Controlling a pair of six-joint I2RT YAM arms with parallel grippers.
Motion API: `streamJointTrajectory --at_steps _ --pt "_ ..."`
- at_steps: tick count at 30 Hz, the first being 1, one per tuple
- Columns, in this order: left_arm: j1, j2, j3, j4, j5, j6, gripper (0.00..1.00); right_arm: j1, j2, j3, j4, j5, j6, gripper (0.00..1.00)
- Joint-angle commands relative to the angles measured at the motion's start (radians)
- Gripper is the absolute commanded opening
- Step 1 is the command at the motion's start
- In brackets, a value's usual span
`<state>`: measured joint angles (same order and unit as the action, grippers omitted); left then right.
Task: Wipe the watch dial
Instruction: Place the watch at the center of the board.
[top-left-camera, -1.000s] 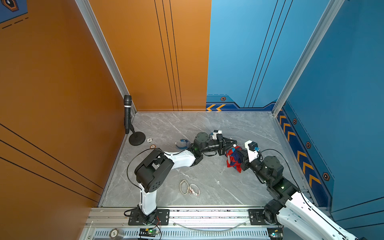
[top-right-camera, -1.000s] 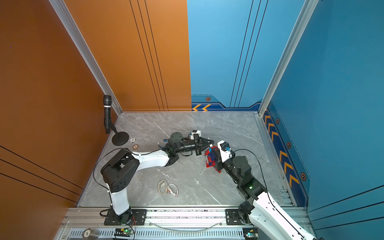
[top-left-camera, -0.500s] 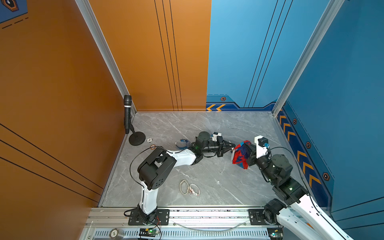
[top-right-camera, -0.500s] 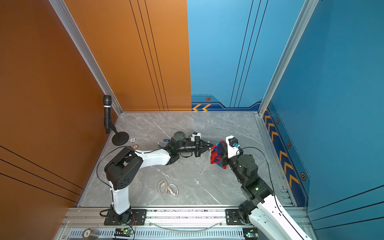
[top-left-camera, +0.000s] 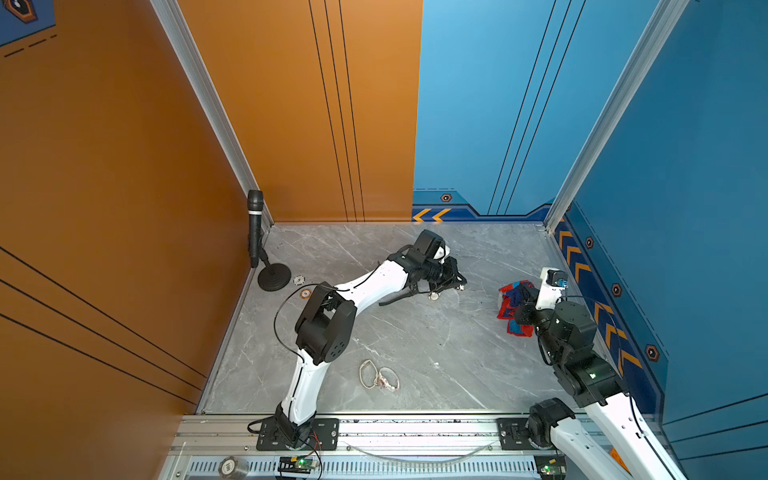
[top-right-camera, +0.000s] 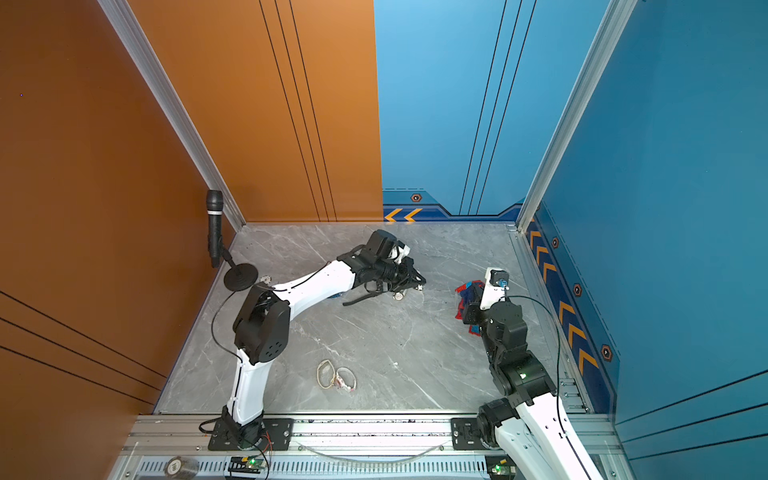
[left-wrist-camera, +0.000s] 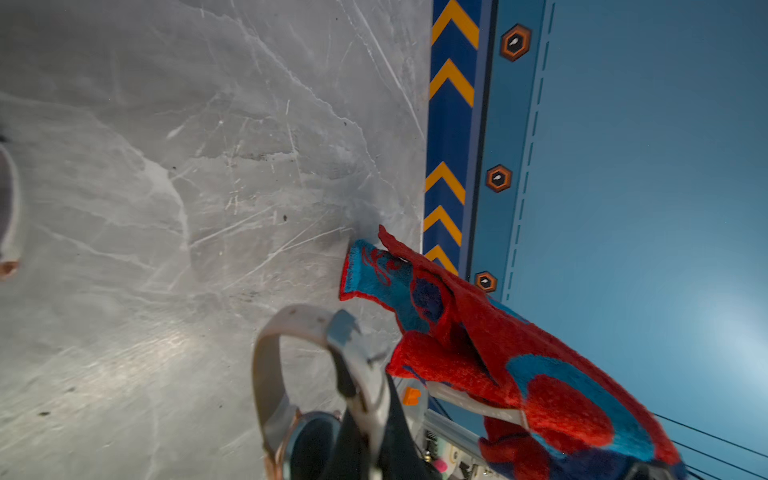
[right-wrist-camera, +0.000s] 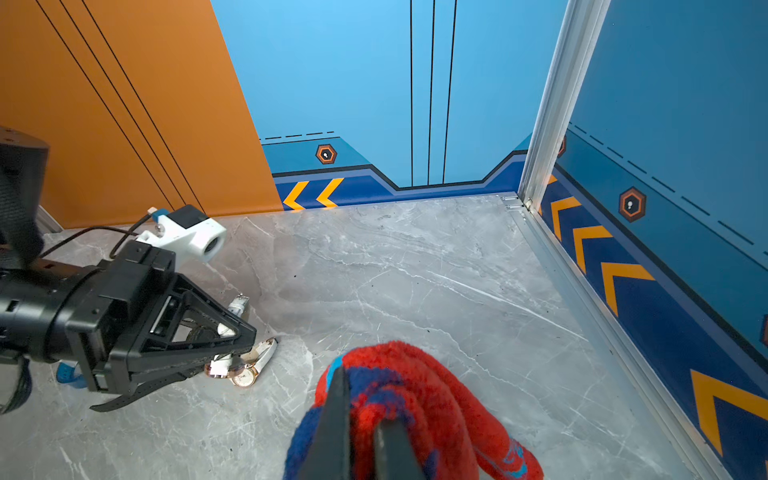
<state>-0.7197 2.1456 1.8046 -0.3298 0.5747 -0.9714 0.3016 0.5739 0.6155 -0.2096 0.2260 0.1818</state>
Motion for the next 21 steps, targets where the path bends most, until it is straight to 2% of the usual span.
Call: streamJointTrajectory --at_steps 1,4,10,16,21 --pt "-0.024 0.092 0.099 -0.315 -0.084 0.196 0.00 -0.004 -0.004 -0.007 0.027 -0.031 0.029 0.00" --pt "-0.043 0.166 0.226 -0.453 -0.163 0.273 0.00 -0.003 0.001 -0.012 0.031 -0.044 0.034 0.00" --pt "-0.074 0.283 0.418 -0.618 -0.242 0.345 0.00 -0.004 -0.005 -0.035 0.047 -0.055 0.040 0.00" --pt "-0.090 0.377 0.582 -0.741 -0.343 0.399 0.00 -0.005 -0.008 -0.048 0.059 -0.063 0.042 0.00" --pt "-0.096 0.428 0.658 -0.784 -0.411 0.422 0.00 -0.005 -0.014 -0.055 0.066 -0.065 0.041 0.00"
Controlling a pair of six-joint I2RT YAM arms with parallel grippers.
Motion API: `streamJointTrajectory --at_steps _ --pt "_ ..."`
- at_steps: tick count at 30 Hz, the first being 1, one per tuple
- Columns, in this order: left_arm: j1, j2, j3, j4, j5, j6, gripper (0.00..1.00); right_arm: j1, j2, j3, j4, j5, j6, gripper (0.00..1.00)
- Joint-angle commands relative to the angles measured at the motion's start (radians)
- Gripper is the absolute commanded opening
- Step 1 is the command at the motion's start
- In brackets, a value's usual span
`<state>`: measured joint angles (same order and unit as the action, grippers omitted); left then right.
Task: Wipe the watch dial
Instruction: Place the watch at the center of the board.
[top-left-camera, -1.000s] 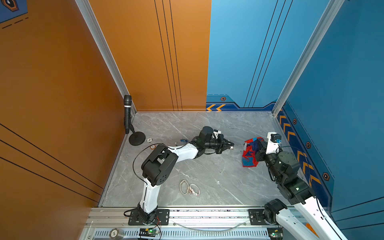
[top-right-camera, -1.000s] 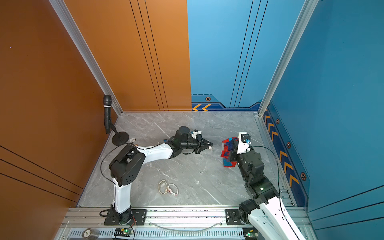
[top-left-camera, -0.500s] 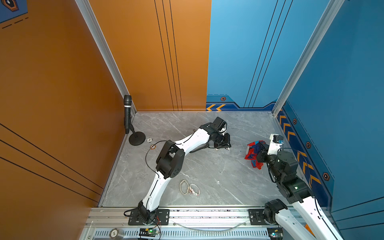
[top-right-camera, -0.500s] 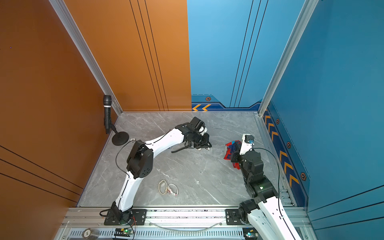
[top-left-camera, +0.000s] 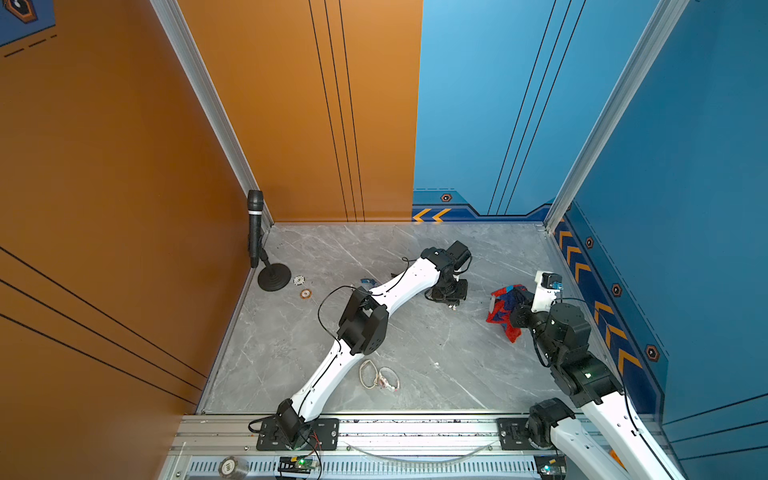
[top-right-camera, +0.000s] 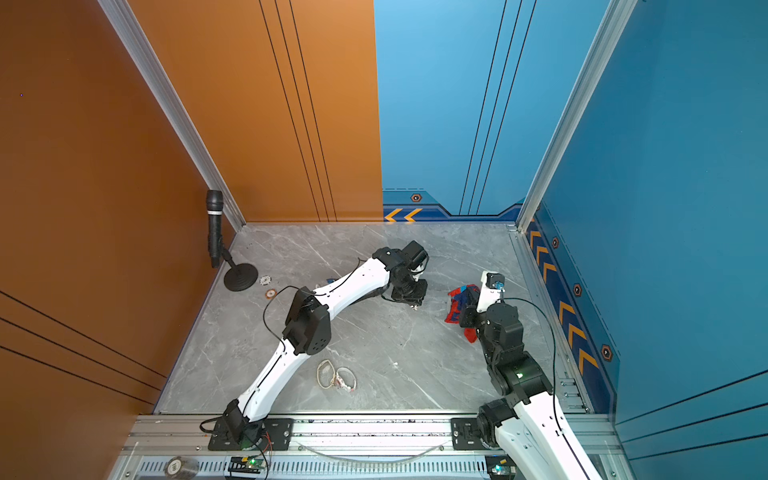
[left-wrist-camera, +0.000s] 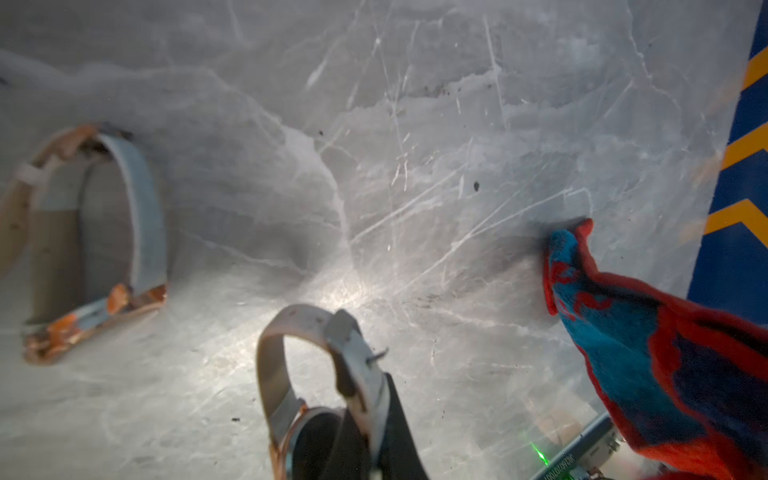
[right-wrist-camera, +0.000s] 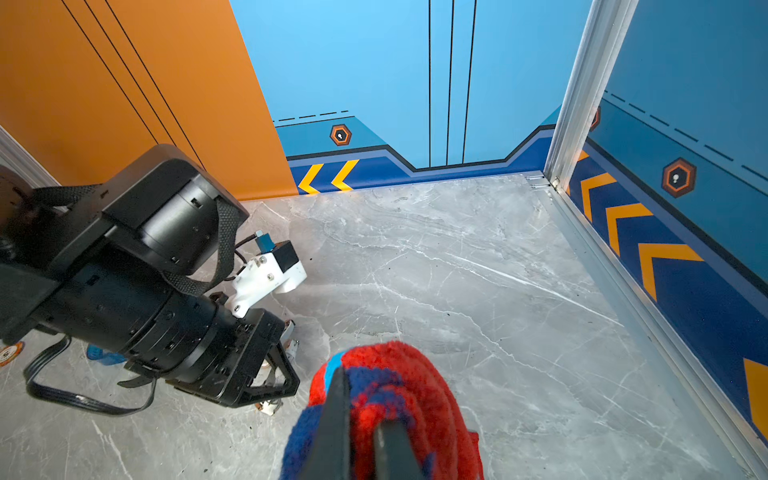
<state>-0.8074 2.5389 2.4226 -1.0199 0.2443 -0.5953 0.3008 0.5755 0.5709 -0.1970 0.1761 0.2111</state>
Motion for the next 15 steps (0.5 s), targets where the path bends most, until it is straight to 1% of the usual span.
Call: streamJointTrajectory --at_steps 1,5,8,15 --pt "-0.008 0.045 0.053 -0.102 -0.085 0.050 0.00 -0.004 -0.016 -0.012 0.054 -0.015 0.010 0.00" --pt "-0.009 0.065 0.078 -0.122 -0.109 0.058 0.00 -0.004 -0.022 -0.016 0.057 -0.015 0.010 0.00" --pt "-0.010 0.068 0.075 -0.124 -0.113 0.061 0.09 -0.003 -0.024 -0.019 0.060 -0.015 0.009 0.00" --pt "-0.009 0.077 0.099 -0.122 -0.091 0.058 0.20 -0.005 -0.032 -0.021 0.057 -0.012 0.010 0.00"
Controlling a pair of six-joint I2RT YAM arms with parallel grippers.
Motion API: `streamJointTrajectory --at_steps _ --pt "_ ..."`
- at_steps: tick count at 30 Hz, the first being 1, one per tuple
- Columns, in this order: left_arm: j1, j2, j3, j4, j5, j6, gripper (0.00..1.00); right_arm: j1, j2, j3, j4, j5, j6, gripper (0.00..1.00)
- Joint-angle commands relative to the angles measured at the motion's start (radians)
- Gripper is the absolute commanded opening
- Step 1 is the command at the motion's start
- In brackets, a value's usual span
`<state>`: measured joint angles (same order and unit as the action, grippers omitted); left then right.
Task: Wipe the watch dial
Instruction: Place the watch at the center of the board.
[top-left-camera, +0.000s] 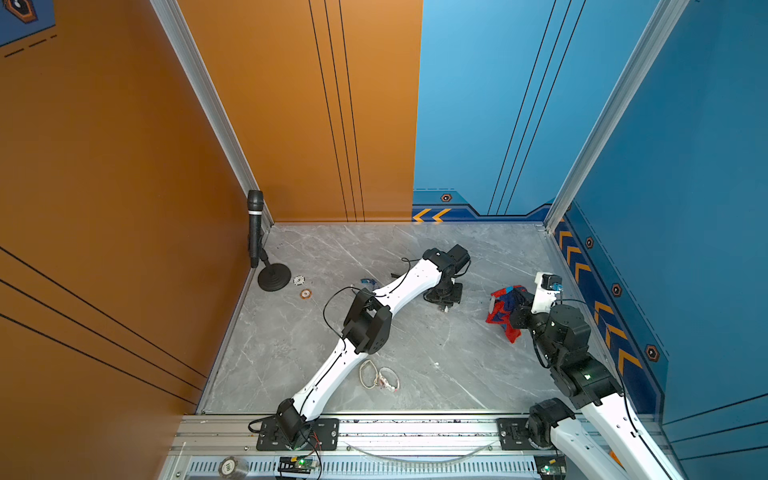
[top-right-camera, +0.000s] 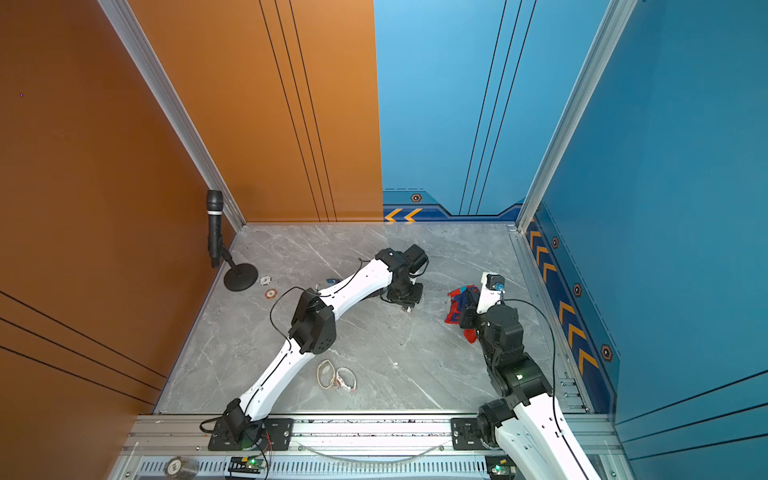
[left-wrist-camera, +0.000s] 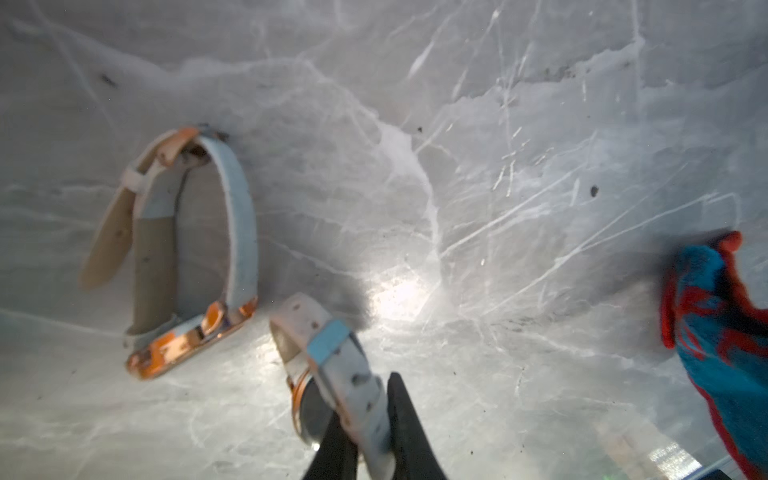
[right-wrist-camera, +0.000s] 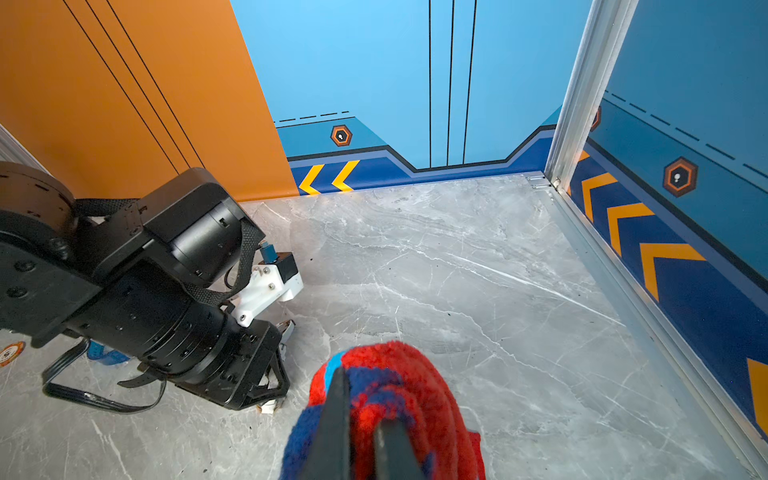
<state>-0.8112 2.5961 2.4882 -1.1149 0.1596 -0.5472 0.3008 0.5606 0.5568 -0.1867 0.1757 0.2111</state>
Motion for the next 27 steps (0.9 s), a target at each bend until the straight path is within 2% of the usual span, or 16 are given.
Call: streamJointTrajectory --at_steps 1,5,9,17,27 --pt "-0.003 0.021 0.036 -0.027 -0.005 0.010 0.21 -0.003 -0.018 -0.007 0.044 -0.011 0.011 0.00" --pt "-0.006 0.016 0.041 -0.025 0.002 0.012 0.26 -0.005 -0.023 -0.004 0.043 -0.012 0.011 0.00" --pt "-0.009 -0.002 0.059 -0.026 0.015 0.013 0.38 -0.006 -0.023 -0.002 0.040 -0.016 0.013 0.00" --pt "-0.016 -0.154 -0.040 -0.023 -0.049 0.033 0.54 -0.004 -0.009 0.002 0.054 -0.062 0.030 0.00" --pt "-0.035 -0.348 -0.302 0.006 -0.137 0.061 0.55 0.012 0.002 0.014 0.061 -0.100 0.038 0.00"
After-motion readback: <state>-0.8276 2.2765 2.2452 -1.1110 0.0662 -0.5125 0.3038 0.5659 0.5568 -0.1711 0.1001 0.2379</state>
